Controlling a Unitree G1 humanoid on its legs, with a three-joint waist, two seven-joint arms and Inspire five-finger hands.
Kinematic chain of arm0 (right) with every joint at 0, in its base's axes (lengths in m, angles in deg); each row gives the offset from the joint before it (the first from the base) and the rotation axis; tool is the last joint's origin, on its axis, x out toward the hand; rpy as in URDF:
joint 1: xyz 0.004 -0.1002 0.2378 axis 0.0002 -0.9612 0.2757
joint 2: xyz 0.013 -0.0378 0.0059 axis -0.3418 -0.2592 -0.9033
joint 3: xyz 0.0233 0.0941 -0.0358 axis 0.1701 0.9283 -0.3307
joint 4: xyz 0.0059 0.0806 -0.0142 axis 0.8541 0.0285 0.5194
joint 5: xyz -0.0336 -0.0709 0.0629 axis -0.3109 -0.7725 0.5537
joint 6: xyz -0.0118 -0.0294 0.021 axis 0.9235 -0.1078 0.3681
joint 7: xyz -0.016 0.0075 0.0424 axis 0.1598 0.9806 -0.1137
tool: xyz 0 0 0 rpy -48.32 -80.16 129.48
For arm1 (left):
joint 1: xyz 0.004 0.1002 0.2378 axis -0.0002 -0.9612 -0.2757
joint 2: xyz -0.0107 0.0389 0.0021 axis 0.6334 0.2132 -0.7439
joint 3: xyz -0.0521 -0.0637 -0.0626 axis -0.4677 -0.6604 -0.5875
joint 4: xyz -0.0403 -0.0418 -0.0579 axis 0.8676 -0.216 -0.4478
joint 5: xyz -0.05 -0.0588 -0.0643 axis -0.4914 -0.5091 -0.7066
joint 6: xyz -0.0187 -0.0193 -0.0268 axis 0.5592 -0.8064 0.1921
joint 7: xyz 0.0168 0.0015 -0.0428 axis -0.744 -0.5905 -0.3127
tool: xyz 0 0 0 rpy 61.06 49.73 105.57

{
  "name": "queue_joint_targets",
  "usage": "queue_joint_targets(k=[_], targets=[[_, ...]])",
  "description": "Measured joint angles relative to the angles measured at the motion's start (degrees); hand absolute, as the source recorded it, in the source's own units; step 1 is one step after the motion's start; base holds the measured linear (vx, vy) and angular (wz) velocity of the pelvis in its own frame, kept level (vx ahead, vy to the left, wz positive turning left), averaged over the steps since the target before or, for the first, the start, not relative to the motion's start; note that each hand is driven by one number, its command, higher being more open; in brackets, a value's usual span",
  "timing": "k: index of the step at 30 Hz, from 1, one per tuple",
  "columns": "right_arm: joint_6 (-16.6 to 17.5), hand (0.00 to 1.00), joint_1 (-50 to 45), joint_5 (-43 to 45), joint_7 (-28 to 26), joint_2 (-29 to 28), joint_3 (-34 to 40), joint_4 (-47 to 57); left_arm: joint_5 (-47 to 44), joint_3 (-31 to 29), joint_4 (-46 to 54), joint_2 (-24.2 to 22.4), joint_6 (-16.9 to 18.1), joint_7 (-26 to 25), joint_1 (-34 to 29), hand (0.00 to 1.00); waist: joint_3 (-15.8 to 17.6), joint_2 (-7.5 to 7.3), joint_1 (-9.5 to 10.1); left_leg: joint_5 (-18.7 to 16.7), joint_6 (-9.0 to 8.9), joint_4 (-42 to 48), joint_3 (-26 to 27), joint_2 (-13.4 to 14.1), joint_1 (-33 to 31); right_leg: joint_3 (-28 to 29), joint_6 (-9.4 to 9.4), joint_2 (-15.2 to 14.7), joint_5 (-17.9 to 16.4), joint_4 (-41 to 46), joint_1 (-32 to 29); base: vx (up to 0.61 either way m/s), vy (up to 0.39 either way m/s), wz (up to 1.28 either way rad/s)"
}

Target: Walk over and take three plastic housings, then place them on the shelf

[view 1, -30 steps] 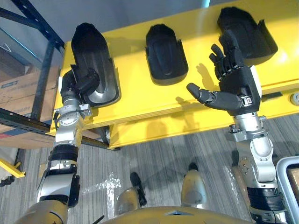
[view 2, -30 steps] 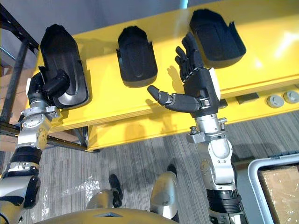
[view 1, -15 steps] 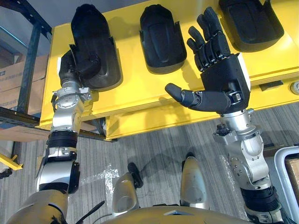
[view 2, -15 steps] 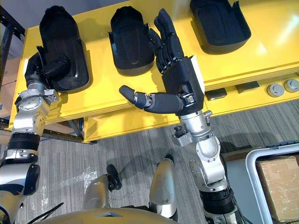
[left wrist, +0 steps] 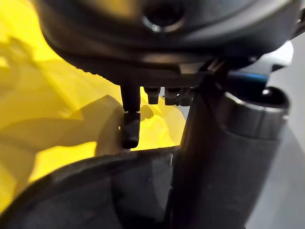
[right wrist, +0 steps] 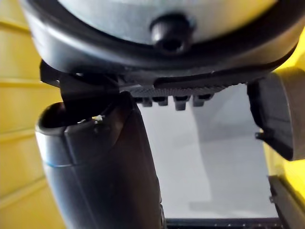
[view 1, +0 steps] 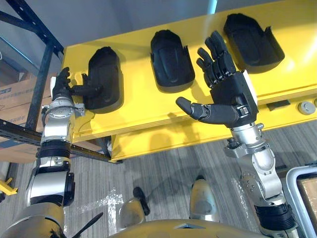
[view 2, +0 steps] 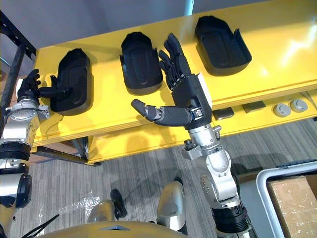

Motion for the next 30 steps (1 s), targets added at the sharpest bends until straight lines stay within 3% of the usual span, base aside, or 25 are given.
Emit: queue_joint_targets(k=[4, 6, 10, 12, 15, 18, 21, 24, 27, 30], targets=[[0.1, 1.0, -0.2, 0.0, 0.2, 0.0, 2.6, -1.8, -0.2, 0.1, -2.5, 0.5, -0.4, -0.1, 0.0, 1.0, -1.7, 0.05, -0.09, 1.1, 0.04, -3.4, 0.4, -0.3, 2.0, -0.2, 0.2, 0.5, 1.3, -3.4, 1.9, 0.04, 0.01, -0.04], [0.6, 1.0, -0.2, 0.1, 0.2, -0.1, 3.9, -1.9, -4.9, 0.6, -2.7, 0.5, 0.5, -0.7, 0.0, 1.0, -2.2, 0.03, -0.09, 1.5, 0.09, -4.7, 0.5, -0.6, 3.1, -0.4, 0.38, 0.6, 2.0, -5.4, 3.3, 0.05, 0.02, 0.01], [3.0, 1.0, 0.1, 0.3, -0.5, -2.9, 4.9, -4.2, -20.1, 2.6, 0.6, -0.3, 7.7, -0.1, 0.0, 1.0, -3.6, -0.14, 0.01, 2.7, 0.24, -7.8, 0.5, -1.2, 4.8, -1.3, 0.39, 0.7, 3.4, -8.6, 5.3, 0.04, 0.028, 0.04], [3.8, 1.0, 0.2, 0.2, -0.8, -4.7, 4.8, -6.5, -28.4, 2.6, 9.0, -3.2, 13.2, 1.6, -0.3, 1.0, -4.3, -0.42, 0.2, 3.2, 0.37, -9.5, 0.4, -1.7, 6.1, -1.7, 0.59, 0.6, 3.9, -10.2, 6.9, 0.02, 0.028, 0.04], [3.9, 1.0, 0.5, -0.6, -1.0, -4.8, 4.0, -7.8, -35.3, 2.6, 22.1, -6.1, 19.6, 5.7, -1.2, 1.0, -4.9, -0.38, 0.31, 3.3, 0.33, -10.7, 0.4, -1.9, 7.7, -1.8, 0.74, 0.5, 4.1, -11.4, 8.5, 0.02, 0.014, -0.02], [3.9, 1.0, 1.3, -0.9, -0.8, -4.7, 3.0, -7.9, -36.9, 2.6, 30.3, -8.1, 22.9, 7.7, -2.4, 1.0, -6.5, 0.46, 0.28, 3.3, 0.25, -11.4, 0.5, -2.0, 8.4, -1.9, 0.87, 0.6, 4.2, -12.0, 9.0, 0.0, 0.0, 0.0], [3.9, 1.0, 3.6, -3.0, -1.1, -3.8, 1.6, -8.0, -31.2, 2.6, 36.5, -10.1, 26.7, 5.7, -5.2, 1.0, -8.0, 1.79, 0.44, 3.6, 0.18, -12.1, -0.1, -2.0, 9.1, -2.8, 0.88, 0.7, 4.3, -12.7, 10.4, 0.01, -0.006, 0.12], [3.8, 1.0, 5.3, -5.1, -2.4, -3.6, -0.3, -9.1, -19.7, 1.2, 42.6, -10.8, 33.0, -1.4, -9.5, 1.0, -8.5, 2.06, 1.3, 4.4, 0.26, -12.6, -1.8, -1.9, 8.6, -4.7, 0.82, 0.8, 4.5, -13.4, 11.2, -0.04, -0.021, 0.26], [3.6, 1.0, 5.2, -7.9, -3.3, -2.5, -3.4, -15.1, -2.1, -3.7, 50.4, -14.0, 39.4, -12.0, -16.6, 1.0, -9.7, 1.38, 3.6, 5.2, 0.29, -13.4, -3.6, -1.9, 8.1, -6.9, 0.87, 1.0, 5.6, -15.8, 13.0, -0.03, -0.01, 0.31], [3.6, 1.0, 5.3, -14.2, -2.6, -2.4, -7.6, -22.0, 5.2, -5.8, 56.9, -16.7, 43.8, -17.9, -23.8, 1.0, -10.9, -0.23, 6.31, 6.2, 0.34, -13.9, -6.6, -1.9, 6.5, -10.2, 0.7, 1.4, 6.6, -18.3, 14.7, -0.02, -0.012, 0.49]])
